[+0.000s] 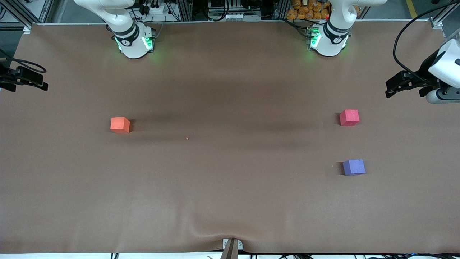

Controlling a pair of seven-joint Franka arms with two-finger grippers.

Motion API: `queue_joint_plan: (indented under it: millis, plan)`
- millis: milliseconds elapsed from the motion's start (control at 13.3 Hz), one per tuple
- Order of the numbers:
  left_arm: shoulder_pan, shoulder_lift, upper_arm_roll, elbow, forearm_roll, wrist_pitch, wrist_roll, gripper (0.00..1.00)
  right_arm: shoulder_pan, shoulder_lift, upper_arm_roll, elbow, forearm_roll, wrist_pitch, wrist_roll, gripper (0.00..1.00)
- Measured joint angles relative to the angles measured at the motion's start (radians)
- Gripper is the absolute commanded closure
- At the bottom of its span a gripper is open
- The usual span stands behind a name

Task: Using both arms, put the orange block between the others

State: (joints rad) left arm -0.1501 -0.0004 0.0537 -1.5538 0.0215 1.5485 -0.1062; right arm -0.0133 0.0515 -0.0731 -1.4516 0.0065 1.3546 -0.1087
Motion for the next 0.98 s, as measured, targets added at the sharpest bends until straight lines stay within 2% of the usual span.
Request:
queue_joint_plan:
  millis: [377,678,980]
  plan:
    - [0.000,0.000,-0.001,0.001,0.000,0.002,0.001,0.00,0.000,0.000,0.000,0.000,0.000,0.000,0.000,0.00]
    - [-0.003,0.018,-0.005,0.028,-0.019,0.087,0.001,0.00,0.000,0.000,0.000,0.000,0.000,0.000,0.000,0.00]
    - [-0.001,0.030,-0.003,0.038,-0.050,0.066,-0.001,0.00,0.004,0.011,0.002,-0.003,0.000,0.013,0.000,0.00]
